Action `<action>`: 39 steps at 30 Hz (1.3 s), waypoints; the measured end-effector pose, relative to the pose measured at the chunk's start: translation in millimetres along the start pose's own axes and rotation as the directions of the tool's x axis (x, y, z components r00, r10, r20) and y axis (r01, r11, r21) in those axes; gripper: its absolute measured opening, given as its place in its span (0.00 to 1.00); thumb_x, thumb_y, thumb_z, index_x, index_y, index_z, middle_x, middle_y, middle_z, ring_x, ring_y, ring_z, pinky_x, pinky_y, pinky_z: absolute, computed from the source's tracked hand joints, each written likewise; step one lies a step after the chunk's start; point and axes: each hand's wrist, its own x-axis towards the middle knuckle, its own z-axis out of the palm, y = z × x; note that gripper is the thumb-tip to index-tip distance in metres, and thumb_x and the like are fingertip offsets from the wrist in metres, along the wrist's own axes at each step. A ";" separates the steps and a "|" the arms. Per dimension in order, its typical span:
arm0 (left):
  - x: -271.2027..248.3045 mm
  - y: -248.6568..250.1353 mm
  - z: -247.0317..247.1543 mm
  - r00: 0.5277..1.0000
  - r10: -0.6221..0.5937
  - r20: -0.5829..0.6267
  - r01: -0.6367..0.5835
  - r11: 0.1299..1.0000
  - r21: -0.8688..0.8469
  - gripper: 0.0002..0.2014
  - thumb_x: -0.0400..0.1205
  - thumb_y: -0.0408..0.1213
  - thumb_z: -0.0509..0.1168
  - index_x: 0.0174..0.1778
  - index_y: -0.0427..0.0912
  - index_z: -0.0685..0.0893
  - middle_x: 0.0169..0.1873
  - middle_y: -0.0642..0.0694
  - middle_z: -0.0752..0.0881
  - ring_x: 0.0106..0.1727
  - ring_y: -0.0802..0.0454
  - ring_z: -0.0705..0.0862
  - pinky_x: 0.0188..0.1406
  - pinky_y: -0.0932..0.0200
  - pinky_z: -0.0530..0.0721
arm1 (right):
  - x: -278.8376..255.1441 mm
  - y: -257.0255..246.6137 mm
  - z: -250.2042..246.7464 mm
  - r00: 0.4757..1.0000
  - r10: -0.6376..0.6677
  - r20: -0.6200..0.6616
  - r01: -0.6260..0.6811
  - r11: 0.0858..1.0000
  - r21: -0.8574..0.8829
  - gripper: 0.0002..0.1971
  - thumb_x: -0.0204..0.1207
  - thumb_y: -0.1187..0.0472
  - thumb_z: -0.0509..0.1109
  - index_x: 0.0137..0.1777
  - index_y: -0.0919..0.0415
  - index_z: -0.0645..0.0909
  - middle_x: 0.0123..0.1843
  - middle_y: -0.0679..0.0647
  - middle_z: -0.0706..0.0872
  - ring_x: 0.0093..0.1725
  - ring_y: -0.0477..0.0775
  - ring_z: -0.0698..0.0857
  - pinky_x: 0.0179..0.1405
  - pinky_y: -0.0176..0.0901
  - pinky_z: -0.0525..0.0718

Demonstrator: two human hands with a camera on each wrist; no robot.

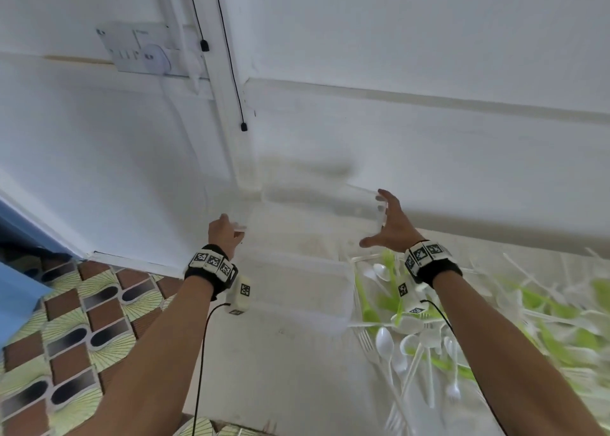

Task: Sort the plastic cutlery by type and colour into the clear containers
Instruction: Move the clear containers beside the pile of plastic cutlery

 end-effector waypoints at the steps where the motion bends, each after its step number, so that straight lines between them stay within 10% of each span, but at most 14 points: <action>1: -1.0 3.3 -1.0 1.000 -0.005 0.005 0.005 0.998 0.070 0.18 0.90 0.44 0.58 0.60 0.29 0.77 0.57 0.28 0.83 0.54 0.32 0.83 0.54 0.50 0.83 | 2.0 -1.0 7.5 1.000 0.007 0.031 -0.006 1.000 -0.021 0.67 0.54 0.67 0.92 0.87 0.55 0.51 0.82 0.52 0.64 0.82 0.55 0.67 0.65 0.43 0.74; 5: 2.2 16.4 -4.1 0.994 -0.110 0.019 0.101 0.961 0.257 0.28 0.89 0.61 0.49 0.60 0.36 0.76 0.47 0.39 0.84 0.38 0.43 0.82 0.38 0.53 0.80 | 12.4 -9.3 29.1 0.989 0.053 0.136 -0.037 0.993 -0.116 0.69 0.54 0.64 0.91 0.89 0.52 0.48 0.85 0.50 0.62 0.83 0.57 0.65 0.76 0.50 0.73; 11: 14.4 5.4 -12.2 0.974 -0.187 0.127 0.100 0.860 0.501 0.35 0.83 0.65 0.62 0.65 0.32 0.79 0.46 0.40 0.84 0.41 0.45 0.81 0.48 0.52 0.80 | 34.4 -25.7 49.7 0.953 0.137 0.272 -0.063 0.963 -0.264 0.72 0.57 0.63 0.90 0.90 0.52 0.39 0.91 0.54 0.52 0.88 0.59 0.57 0.85 0.55 0.64; 17: 32.7 2.1 -13.1 0.985 -0.049 0.167 -0.086 0.700 0.709 0.34 0.85 0.48 0.67 0.84 0.37 0.65 0.78 0.34 0.74 0.73 0.33 0.78 0.72 0.43 0.80 | 53.9 -30.4 65.8 0.938 0.221 0.266 -0.135 0.943 -0.305 0.66 0.66 0.64 0.85 0.90 0.53 0.36 0.87 0.61 0.64 0.81 0.63 0.72 0.77 0.54 0.74; 23: 26.7 9.7 -12.0 0.979 -0.037 0.201 -0.099 0.773 0.627 0.27 0.88 0.48 0.60 0.82 0.40 0.70 0.76 0.35 0.76 0.73 0.34 0.78 0.65 0.44 0.85 | 62.4 -33.3 72.8 0.923 0.295 0.247 -0.258 0.951 -0.172 0.53 0.66 0.51 0.74 0.88 0.38 0.46 0.85 0.63 0.67 0.72 0.66 0.79 0.67 0.61 0.85; 29: 24.9 19.5 -6.4 0.957 -0.052 0.286 -0.121 0.825 0.553 0.20 0.86 0.32 0.50 0.69 0.45 0.81 0.67 0.35 0.83 0.66 0.33 0.82 0.67 0.36 0.84 | 58.3 -27.7 68.3 0.930 0.363 0.059 -0.361 0.932 -0.028 0.31 0.79 0.59 0.72 0.80 0.44 0.66 0.69 0.61 0.83 0.54 0.59 0.88 0.36 0.44 0.92; 34: 14.6 20.2 -5.6 0.961 -0.040 0.273 -0.117 0.836 0.536 0.21 0.91 0.40 0.52 0.81 0.54 0.74 0.62 0.42 0.81 0.56 0.40 0.81 0.63 0.45 0.85 | 42.2 -13.1 58.1 0.901 0.416 0.123 -0.417 0.909 -0.021 0.30 0.75 0.57 0.80 0.71 0.45 0.66 0.58 0.58 0.87 0.39 0.58 0.94 0.53 0.55 0.92; 39: 10.3 24.0 -0.5 0.963 -0.035 0.266 -0.133 0.801 0.584 0.19 0.91 0.41 0.54 0.75 0.37 0.77 0.64 0.37 0.79 0.57 0.39 0.80 0.64 0.45 0.83 | 28.4 -19.8 49.8 0.872 0.428 0.238 -0.457 0.886 0.082 0.35 0.77 0.61 0.78 0.79 0.46 0.63 0.58 0.60 0.87 0.49 0.59 0.94 0.54 0.59 0.92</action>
